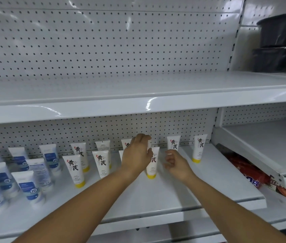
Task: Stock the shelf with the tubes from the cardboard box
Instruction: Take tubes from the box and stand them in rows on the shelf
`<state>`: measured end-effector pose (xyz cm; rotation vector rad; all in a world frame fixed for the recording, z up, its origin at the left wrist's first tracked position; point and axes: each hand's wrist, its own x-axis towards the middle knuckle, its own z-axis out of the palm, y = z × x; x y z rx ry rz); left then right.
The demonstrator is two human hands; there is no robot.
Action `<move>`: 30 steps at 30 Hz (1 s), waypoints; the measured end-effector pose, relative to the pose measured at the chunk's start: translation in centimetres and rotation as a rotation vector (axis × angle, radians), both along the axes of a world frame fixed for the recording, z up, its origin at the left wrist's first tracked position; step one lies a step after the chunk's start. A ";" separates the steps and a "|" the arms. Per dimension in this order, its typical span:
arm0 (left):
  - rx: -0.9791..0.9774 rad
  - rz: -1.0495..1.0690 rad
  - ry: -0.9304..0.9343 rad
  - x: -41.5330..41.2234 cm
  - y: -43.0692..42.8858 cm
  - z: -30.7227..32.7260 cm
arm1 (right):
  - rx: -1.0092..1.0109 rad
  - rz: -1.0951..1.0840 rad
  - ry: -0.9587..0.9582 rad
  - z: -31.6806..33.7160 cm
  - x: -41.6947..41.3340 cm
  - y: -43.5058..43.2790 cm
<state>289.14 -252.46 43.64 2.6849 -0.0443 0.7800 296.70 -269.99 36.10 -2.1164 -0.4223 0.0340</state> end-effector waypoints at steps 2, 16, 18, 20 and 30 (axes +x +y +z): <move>0.039 0.035 -0.020 -0.2 0.8 1.4 | -0.086 -0.010 -0.074 2.3 0.5 -1.5; 0.327 0.449 0.211 -8.5 10.9 6.3 | -0.596 0.267 -0.562 15.2 -1.5 3.4; 0.306 0.523 0.243 -11.3 12.5 6.2 | -0.587 0.329 -0.599 15.6 -2.5 6.5; 0.278 0.592 0.265 -14.7 14.4 6.0 | -0.569 0.395 -0.627 15.5 -3.8 9.9; 0.193 0.928 0.442 -34.9 26.9 3.7 | -0.488 0.760 -0.710 13.5 -16.2 29.1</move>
